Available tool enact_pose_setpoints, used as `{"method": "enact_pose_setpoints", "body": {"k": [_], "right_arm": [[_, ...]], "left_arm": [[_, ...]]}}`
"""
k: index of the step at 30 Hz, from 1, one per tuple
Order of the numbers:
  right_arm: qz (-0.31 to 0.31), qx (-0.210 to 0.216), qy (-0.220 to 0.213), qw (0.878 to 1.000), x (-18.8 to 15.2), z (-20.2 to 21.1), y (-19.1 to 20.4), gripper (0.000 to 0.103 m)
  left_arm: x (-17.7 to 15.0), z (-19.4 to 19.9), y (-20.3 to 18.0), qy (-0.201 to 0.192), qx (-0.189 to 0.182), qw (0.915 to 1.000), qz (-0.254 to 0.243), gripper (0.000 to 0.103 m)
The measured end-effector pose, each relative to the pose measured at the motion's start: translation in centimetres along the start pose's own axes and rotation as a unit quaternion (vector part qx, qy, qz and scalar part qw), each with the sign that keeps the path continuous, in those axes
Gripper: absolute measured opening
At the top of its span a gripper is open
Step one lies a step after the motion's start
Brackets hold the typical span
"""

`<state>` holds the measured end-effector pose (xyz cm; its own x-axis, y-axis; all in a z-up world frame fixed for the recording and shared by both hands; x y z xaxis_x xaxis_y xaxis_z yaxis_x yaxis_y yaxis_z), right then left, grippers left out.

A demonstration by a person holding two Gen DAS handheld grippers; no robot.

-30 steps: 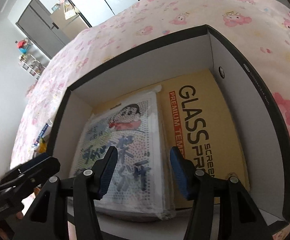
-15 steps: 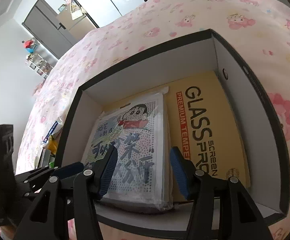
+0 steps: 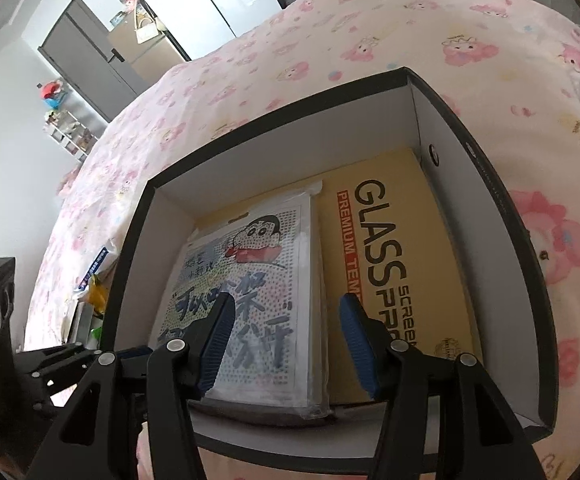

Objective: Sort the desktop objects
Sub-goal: 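Open the left gripper and press the pad flat inside the box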

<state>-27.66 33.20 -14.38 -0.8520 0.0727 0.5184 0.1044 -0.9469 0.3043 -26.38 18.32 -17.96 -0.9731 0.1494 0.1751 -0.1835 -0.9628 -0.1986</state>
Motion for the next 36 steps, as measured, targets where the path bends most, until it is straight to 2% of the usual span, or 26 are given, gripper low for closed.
{"method": "enact_pose_setpoints", "body": {"k": [4, 6, 10, 14, 19, 21, 23, 25, 26, 28, 29, 30, 31, 36], "right_arm": [[0.0, -0.007, 0.01, 1.0, -0.2, -0.3, -0.1, 0.051], [-0.003, -0.015, 0.018, 1.0, -0.3, -0.7, -0.4, 0.052], [-0.002, -0.027, 0.027, 0.999, -0.2, -1.3, -0.5, 0.054], [-0.001, -0.021, 0.027, 0.999, 0.0, -1.5, -0.3, 0.055], [-0.007, -0.012, 0.029, 0.999, 0.1, -1.6, -0.3, 0.055], [-0.01, 0.001, 0.033, 0.999, 0.2, -1.8, -0.1, 0.055], [-0.014, 0.035, 0.043, 0.998, 0.3, -2.0, 0.4, 0.055], [-0.003, 0.062, 0.063, 0.996, 0.4, -2.3, 1.1, 0.056], [0.012, 0.062, 0.076, 0.995, 0.4, -2.6, 1.3, 0.056], [0.039, 0.037, 0.1, 0.994, 0.6, -3.1, 1.2, 0.056], [0.054, 0.008, 0.112, 0.992, 0.8, -3.4, 0.9, 0.056], [0.063, -0.009, 0.121, 0.991, 0.9, -3.6, 0.7, 0.056], [0.064, -0.007, 0.129, 0.99, 1.0, -3.7, 0.6, 0.056], [0.067, 0.07, 0.158, 0.983, 0.3, -4.5, 1.9, 0.055]], "left_arm": [[0.6, -1.4, -0.3, 0.038, 0.004, 0.9991, -0.017, 0.054], [0.8, -1.9, -0.4, 0.043, -0.004, 0.999, -0.014, 0.067], [1.3, -2.4, -0.4, 0.027, 0.007, 0.9996, -0.008, 0.074], [2.2, -2.7, 0.0, 0.007, 0.033, 0.9994, -0.001, 0.069], [3.0, -3.1, 0.0, -0.019, 0.059, 0.9981, -0.003, 0.069], [3.1, -2.8, 0.4, -0.029, 0.06, 0.9977, 0.01, 0.057], [2.5, -2.2, 0.8, -0.018, 0.051, 0.9981, 0.03, 0.049], [1.6, -1.3, 1.1, -0.002, 0.022, 0.9987, 0.046, 0.049], [1.2, -0.9, 1.2, 0.004, 0.025, 0.9985, 0.048, 0.051], [0.6, 0.0, 1.6, 0.008, 0.043, 0.9978, 0.05, 0.056], [0.4, 0.3, 1.7, 0.01, 0.05, 0.9974, 0.051, 0.057], [0.3, 0.4, 1.7, 0.016, 0.046, 0.9975, 0.05, 0.059], [0.1, 0.3, 1.6, 0.022, 0.043, 0.9976, 0.05, 0.059], [-1.2, -1.3, 1.0, 0.052, 0.034, 0.9971, 0.044, 0.06]]}}
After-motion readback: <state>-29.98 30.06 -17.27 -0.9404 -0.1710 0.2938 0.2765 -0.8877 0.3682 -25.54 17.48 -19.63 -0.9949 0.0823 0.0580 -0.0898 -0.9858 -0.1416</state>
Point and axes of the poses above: each gripper's, at about its wrist camera, not at the fingertips, and z roughly against the way its jaws point, y to its left, x to its top, the point moved 5 cm from there along -z, roughly the way its jaws point, and after that the axes turned 10 degrees about z, right-handed, at the moved point
